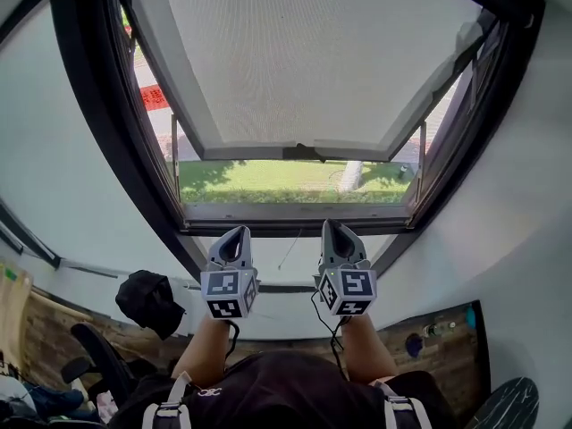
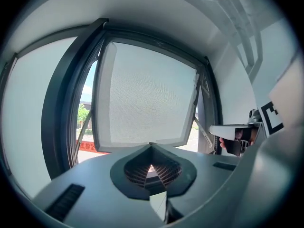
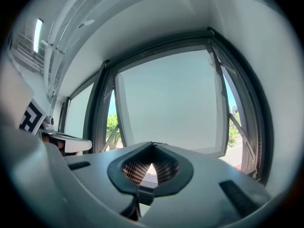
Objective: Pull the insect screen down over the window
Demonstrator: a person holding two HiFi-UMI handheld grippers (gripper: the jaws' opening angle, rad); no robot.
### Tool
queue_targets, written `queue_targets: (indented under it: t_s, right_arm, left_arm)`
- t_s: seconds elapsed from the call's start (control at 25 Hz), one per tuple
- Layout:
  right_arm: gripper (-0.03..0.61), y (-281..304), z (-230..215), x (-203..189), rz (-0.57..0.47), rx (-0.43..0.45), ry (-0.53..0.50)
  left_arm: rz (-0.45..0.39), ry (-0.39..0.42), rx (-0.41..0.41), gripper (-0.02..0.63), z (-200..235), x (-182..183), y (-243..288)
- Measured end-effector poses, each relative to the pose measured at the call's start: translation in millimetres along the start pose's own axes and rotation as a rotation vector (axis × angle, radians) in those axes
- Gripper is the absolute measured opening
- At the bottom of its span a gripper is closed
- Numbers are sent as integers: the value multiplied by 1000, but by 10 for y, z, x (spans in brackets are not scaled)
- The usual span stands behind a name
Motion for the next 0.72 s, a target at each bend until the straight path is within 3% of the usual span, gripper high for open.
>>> queue_targets:
  t_s: [0.72]
  right_arm:
    - [3,-50,-93,-108,18,-35,-37]
  left_arm:
    - [17,15,-29,6,-206,-30,80]
Point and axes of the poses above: the fingertips, and each gripper's own axes: y forward along the fingers, z to its left, x out of its top, the point moved 10 cm from there along -y, backward along the fingers, and after that the axes turned 11 degrees about z, right-handed, at the moved point
